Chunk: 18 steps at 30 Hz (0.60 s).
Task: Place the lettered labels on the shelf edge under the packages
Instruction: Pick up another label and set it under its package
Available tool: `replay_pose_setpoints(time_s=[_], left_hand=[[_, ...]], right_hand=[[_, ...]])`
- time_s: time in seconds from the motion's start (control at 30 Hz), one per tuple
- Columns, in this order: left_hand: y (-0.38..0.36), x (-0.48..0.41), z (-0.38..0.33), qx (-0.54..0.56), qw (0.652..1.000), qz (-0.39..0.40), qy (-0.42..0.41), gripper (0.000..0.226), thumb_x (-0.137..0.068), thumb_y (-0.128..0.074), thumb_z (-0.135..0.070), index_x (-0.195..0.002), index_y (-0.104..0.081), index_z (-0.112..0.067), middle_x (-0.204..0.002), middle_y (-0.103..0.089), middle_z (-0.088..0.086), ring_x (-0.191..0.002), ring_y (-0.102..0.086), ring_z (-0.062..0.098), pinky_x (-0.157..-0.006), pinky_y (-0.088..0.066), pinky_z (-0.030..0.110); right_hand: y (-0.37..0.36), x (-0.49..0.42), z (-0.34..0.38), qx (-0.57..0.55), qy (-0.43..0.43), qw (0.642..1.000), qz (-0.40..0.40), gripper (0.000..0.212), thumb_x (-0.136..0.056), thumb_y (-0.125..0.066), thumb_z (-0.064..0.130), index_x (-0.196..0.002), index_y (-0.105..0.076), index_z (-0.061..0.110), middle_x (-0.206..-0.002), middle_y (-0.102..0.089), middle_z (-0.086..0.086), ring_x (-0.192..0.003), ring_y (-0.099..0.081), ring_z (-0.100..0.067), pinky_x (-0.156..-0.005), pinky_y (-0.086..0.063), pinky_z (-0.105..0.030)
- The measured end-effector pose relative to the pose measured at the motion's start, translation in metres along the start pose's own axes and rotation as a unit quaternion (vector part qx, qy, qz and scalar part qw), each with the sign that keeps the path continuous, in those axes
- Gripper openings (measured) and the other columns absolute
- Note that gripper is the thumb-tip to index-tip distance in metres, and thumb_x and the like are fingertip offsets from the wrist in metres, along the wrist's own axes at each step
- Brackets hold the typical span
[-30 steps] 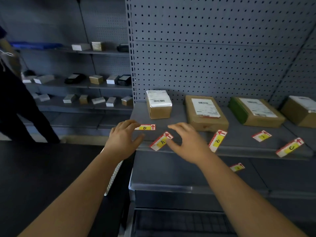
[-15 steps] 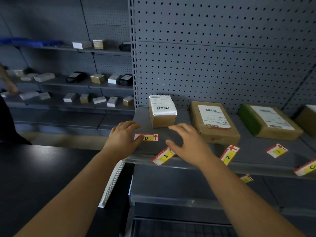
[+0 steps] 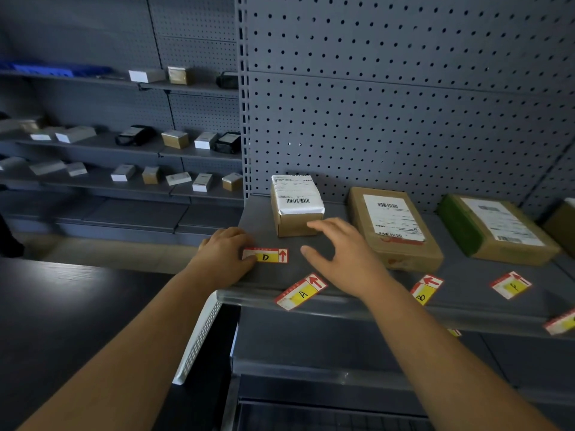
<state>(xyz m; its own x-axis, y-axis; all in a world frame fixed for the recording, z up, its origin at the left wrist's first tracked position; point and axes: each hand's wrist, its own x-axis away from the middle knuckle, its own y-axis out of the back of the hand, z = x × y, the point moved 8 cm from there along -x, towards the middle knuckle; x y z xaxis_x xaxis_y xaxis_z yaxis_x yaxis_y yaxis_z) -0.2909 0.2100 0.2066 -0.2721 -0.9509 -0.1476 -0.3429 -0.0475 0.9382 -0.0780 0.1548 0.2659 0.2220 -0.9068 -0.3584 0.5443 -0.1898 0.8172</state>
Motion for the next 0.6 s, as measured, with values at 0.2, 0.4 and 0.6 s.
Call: replay_pose_setpoints(time_s=[0.2,0.4,0.6], left_hand=[[-0.005,-0.004,-0.001,0.001,1.0,0.027,0.011,0.036,-0.085,-0.054,-0.046,-0.119,-0.055,-0.033,-0.129,-0.046,-0.007,-0.122,-0.038,0.018,-0.104,-0.03,0.045],[0.001,-0.004,-0.006,0.018,1.0,0.008,0.006,0.031,-0.082,-0.059,-0.043,-0.11,-0.055,-0.032,-0.117,-0.05,-0.007,-0.113,-0.043,0.017,-0.096,-0.033,0.041],[0.011,0.003,-0.013,0.043,0.999,-0.028,0.002,0.023,-0.084,-0.063,-0.036,-0.105,-0.055,-0.031,-0.103,-0.051,-0.013,-0.101,-0.045,0.012,-0.09,-0.034,0.033]], right_hand=[[-0.002,0.0,-0.004,0.0,-0.005,1.0,0.003,0.05,-0.089,-0.054,0.053,-0.134,-0.049,0.031,-0.131,-0.046,0.013,-0.123,-0.041,-0.005,-0.097,-0.042,-0.029],[-0.003,-0.002,-0.003,0.006,-0.008,1.0,0.006,0.05,-0.089,-0.053,0.053,-0.134,-0.048,0.032,-0.132,-0.046,0.013,-0.122,-0.041,-0.003,-0.097,-0.041,-0.028],[-0.005,-0.004,-0.001,0.012,-0.01,1.0,0.009,0.05,-0.089,-0.052,0.053,-0.134,-0.047,0.033,-0.132,-0.046,0.014,-0.122,-0.04,-0.003,-0.095,-0.039,-0.025]])
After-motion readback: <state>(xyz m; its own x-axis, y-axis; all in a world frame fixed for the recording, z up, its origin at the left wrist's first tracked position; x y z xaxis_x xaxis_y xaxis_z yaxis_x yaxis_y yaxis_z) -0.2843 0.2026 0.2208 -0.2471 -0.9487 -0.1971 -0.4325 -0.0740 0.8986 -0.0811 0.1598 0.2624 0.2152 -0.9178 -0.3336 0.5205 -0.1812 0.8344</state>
